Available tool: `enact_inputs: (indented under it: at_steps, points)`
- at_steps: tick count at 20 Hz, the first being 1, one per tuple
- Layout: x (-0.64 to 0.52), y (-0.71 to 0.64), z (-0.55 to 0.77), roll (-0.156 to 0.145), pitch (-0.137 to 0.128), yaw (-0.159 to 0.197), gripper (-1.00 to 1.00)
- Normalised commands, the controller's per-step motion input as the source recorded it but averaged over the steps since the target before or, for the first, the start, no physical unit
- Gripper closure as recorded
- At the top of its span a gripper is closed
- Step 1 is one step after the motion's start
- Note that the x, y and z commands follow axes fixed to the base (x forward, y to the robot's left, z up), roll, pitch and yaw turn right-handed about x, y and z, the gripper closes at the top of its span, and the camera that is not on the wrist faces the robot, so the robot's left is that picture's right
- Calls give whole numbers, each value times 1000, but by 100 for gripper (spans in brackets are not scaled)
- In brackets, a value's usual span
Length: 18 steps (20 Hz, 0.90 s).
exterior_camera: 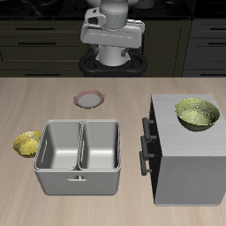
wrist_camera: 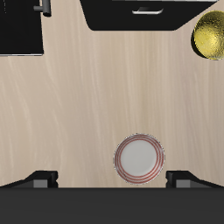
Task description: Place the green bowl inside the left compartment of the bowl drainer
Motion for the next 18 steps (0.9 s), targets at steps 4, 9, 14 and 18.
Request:
enact_inputs:
  at_steps: [4,9,14,18]
  points:
    - [262,260,209,25,-13,5,-100]
    - [329,282,204,36,-12,4,-100]
    - [390,368,109,54,2,-1,-100]
    - [488,377,-43,48,27,13,-100]
